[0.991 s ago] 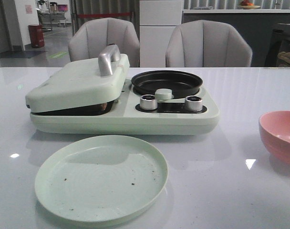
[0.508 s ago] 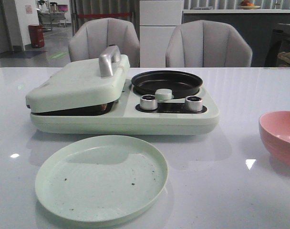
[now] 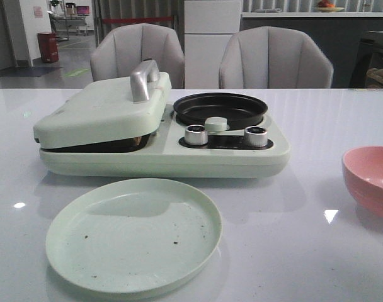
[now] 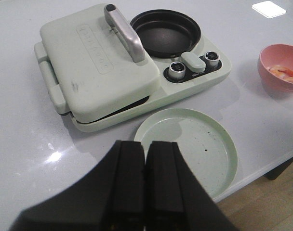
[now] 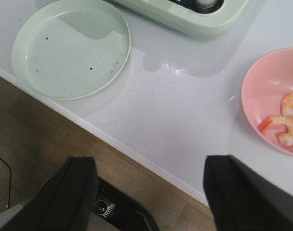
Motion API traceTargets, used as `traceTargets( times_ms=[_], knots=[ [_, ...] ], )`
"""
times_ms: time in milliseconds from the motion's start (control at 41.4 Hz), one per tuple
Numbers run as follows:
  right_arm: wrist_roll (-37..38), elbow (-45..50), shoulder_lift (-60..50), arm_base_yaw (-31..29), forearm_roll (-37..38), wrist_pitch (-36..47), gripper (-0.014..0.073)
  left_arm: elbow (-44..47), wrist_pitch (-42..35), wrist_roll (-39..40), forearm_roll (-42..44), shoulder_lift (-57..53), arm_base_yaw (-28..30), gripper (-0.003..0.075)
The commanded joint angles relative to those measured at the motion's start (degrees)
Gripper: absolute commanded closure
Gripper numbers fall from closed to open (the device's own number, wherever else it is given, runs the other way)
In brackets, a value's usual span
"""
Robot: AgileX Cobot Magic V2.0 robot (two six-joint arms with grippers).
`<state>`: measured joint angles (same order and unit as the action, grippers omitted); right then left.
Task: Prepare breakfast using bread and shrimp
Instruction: 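Reach the right gripper to the pink bowl rim and grasp it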
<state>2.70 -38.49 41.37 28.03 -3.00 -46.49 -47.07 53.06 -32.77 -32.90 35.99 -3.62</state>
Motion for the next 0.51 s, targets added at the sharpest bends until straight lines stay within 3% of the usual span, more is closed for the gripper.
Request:
traceTargets(
  times_ms=[0,193,484],
  knots=[
    [2.55,-2.65,1.3,-1.38,3.33,1.78,0.0025,-1.5,-3.45,-0.1,-2.5,0.03,-0.57,0.0619],
    [6.62,-6.69,7.09,-9.78,11.99,-3.82,0.0025,-1.5,-3.45,-0.1,-2.5,0.03,-0.57,0.0619],
    [5.82,-13.18,19.71,-28.75,12.79,-4.26,0.0025,-1.5,-3.45,-0.1,-2.5,0.03,-0.57,0.0619]
  ],
)
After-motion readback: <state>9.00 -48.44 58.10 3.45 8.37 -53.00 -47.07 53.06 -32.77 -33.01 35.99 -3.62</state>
